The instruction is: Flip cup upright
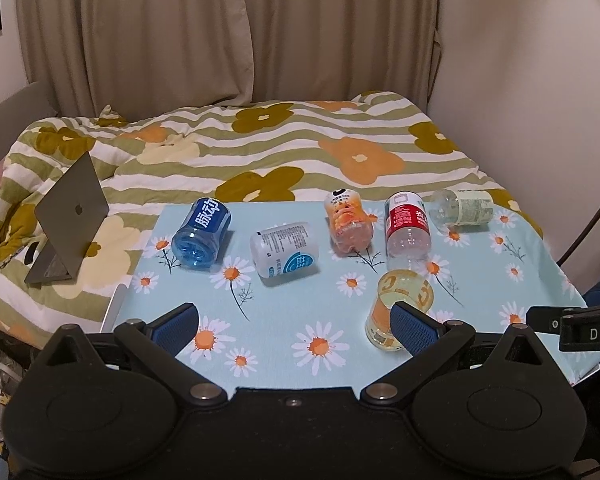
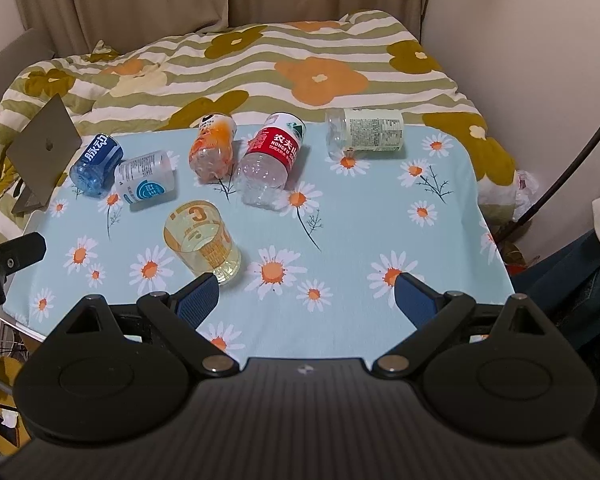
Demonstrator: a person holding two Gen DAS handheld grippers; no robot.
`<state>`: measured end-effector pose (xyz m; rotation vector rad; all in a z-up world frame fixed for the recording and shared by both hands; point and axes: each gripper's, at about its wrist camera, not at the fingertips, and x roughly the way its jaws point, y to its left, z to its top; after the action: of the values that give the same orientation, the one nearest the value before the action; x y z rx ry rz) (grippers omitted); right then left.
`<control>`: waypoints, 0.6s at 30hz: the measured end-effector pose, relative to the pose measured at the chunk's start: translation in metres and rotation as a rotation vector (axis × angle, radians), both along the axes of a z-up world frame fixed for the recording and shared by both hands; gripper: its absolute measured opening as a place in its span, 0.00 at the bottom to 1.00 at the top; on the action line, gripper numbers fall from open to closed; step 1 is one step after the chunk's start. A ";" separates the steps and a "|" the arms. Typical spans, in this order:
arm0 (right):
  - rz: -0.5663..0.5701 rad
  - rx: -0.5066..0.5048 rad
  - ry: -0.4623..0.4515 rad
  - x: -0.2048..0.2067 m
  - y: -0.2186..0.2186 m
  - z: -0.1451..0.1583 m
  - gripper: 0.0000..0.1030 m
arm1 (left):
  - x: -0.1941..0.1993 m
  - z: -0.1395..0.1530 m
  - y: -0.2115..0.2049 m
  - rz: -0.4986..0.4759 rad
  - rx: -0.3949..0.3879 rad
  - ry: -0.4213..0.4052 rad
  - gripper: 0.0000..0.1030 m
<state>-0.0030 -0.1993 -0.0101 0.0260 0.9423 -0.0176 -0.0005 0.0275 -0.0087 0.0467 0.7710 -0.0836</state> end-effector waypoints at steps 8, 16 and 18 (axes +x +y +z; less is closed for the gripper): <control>-0.006 0.001 0.002 0.000 -0.001 0.000 1.00 | 0.000 0.001 0.002 0.002 -0.002 -0.001 1.00; -0.012 0.001 0.002 0.001 -0.003 0.002 1.00 | 0.000 0.001 0.003 0.003 -0.003 -0.003 1.00; -0.012 0.001 0.002 0.000 -0.003 0.002 1.00 | -0.001 0.001 0.003 0.003 0.000 -0.003 1.00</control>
<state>-0.0026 -0.2018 -0.0084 0.0330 0.9440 -0.0285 -0.0011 0.0302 -0.0074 0.0453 0.7680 -0.0809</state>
